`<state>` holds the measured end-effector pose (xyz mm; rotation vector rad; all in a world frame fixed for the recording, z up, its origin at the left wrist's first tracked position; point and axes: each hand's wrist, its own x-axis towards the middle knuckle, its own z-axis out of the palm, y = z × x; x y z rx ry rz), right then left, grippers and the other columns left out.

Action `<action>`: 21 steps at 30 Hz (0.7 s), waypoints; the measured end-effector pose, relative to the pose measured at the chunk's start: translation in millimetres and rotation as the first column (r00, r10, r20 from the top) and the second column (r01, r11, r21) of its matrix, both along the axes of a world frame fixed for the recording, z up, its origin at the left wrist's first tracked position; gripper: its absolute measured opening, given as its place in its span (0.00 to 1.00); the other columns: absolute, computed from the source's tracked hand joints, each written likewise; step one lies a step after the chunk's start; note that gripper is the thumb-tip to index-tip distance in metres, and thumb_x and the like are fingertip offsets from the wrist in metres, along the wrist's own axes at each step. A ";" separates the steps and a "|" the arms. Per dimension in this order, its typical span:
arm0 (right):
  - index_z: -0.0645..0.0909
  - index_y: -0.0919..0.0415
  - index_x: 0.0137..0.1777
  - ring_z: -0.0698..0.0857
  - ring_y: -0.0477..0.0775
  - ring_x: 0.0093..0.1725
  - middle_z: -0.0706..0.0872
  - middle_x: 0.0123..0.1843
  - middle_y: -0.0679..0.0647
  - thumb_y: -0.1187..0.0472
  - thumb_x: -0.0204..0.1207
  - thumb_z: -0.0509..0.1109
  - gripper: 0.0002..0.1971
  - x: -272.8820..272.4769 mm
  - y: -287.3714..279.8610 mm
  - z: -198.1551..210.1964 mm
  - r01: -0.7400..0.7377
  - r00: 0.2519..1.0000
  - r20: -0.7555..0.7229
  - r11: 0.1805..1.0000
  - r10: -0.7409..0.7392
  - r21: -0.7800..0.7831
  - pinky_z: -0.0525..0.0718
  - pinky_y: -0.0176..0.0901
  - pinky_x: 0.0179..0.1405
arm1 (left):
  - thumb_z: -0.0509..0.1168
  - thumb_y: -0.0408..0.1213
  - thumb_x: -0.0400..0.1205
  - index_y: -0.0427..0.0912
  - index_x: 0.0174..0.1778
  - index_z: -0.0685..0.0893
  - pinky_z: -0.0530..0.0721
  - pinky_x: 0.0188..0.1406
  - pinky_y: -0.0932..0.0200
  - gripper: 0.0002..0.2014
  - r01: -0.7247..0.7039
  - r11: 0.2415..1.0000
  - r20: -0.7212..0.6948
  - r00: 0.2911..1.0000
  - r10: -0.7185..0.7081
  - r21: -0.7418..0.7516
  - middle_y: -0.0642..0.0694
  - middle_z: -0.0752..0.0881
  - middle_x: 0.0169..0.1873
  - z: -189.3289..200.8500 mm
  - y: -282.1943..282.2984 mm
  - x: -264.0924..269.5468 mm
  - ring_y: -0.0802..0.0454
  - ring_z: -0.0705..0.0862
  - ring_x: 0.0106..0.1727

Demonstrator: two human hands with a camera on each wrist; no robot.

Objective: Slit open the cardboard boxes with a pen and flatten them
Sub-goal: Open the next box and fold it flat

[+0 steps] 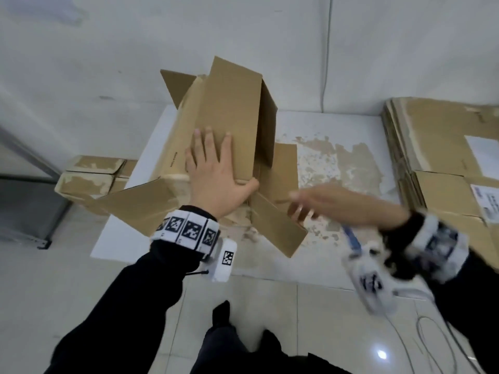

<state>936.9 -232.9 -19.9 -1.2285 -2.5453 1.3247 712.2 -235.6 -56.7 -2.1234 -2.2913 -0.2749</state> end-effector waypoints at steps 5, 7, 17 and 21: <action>0.68 0.60 0.74 0.84 0.58 0.47 0.86 0.51 0.60 0.42 0.78 0.64 0.30 -24.0 122.8 -16.7 0.258 0.939 0.125 0.894 -0.321 0.366 0.81 0.47 0.44 | 0.57 0.64 0.66 0.45 0.82 0.62 0.47 0.81 0.37 0.47 0.144 0.979 0.083 0.984 -0.158 0.146 0.36 0.56 0.82 -12.3 -29.3 -21.0 0.38 0.48 0.84; 0.65 0.66 0.70 0.82 0.62 0.49 0.81 0.50 0.60 0.39 0.75 0.67 0.35 -52.9 145.0 -34.9 0.319 0.902 0.144 0.853 -0.407 0.414 0.77 0.50 0.42 | 0.58 0.64 0.66 0.45 0.81 0.62 0.47 0.81 0.38 0.47 0.175 0.971 0.085 0.978 -0.191 0.166 0.36 0.56 0.82 -13.8 -30.8 -25.5 0.39 0.49 0.84; 0.74 0.69 0.63 0.84 0.45 0.19 0.82 0.43 0.66 0.57 0.81 0.65 0.17 38.1 197.9 -51.1 0.849 0.510 -0.284 0.529 -0.812 0.010 0.90 0.50 0.28 | 0.58 0.65 0.68 0.46 0.80 0.67 0.54 0.76 0.30 0.44 0.159 0.965 0.040 0.985 -0.170 0.209 0.37 0.62 0.80 -16.9 8.3 -16.4 0.37 0.55 0.83; 0.70 0.54 0.67 0.88 0.58 0.48 0.84 0.58 0.63 0.38 0.78 0.60 0.25 28.7 125.1 -43.2 0.741 0.358 -0.429 0.532 -0.830 -0.411 0.86 0.59 0.53 | 0.52 0.68 0.72 0.49 0.83 0.57 0.53 0.72 0.26 0.45 0.153 0.983 -0.025 0.988 -0.151 0.104 0.39 0.52 0.83 -17.0 60.6 1.2 0.39 0.47 0.84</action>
